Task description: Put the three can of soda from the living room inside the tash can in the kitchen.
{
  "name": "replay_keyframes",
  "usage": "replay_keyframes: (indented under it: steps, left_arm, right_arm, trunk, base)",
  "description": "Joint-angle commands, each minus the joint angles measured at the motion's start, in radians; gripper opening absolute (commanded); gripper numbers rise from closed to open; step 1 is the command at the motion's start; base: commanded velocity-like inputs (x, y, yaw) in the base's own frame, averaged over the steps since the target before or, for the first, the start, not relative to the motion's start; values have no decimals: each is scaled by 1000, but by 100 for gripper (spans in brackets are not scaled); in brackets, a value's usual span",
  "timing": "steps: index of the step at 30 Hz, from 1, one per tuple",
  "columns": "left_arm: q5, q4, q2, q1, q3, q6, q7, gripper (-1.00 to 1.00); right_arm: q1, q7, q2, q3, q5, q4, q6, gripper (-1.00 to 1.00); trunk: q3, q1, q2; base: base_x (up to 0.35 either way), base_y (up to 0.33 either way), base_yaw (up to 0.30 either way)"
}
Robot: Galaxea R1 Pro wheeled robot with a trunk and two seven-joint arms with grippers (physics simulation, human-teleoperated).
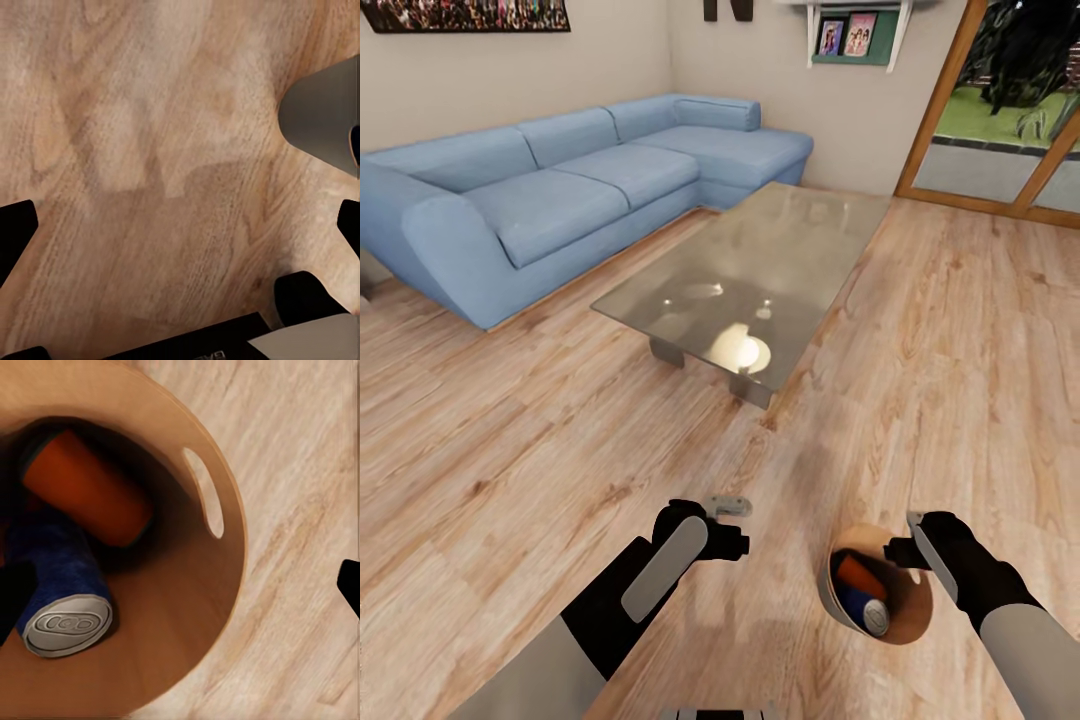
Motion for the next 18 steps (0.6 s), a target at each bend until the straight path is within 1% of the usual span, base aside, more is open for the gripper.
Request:
replay_keyframes:
  steps: [1, 18]
  left_arm:
    - [0, 0, 0, 0, 0, 0, 0, 100]
    - [-1, 2, 0, -2, 0, 0, 0, 100]
  right_arm:
    - [0, 0, 0, 0, 0, 0, 0, 100]
    - [1, -6, 1, 0, 0, -1, 1, 100]
  trunk:
    - [3, -4, 7]
    - [56, -69, 126]
  base:
    - [0, 0, 0]
    - [0, 0, 0]
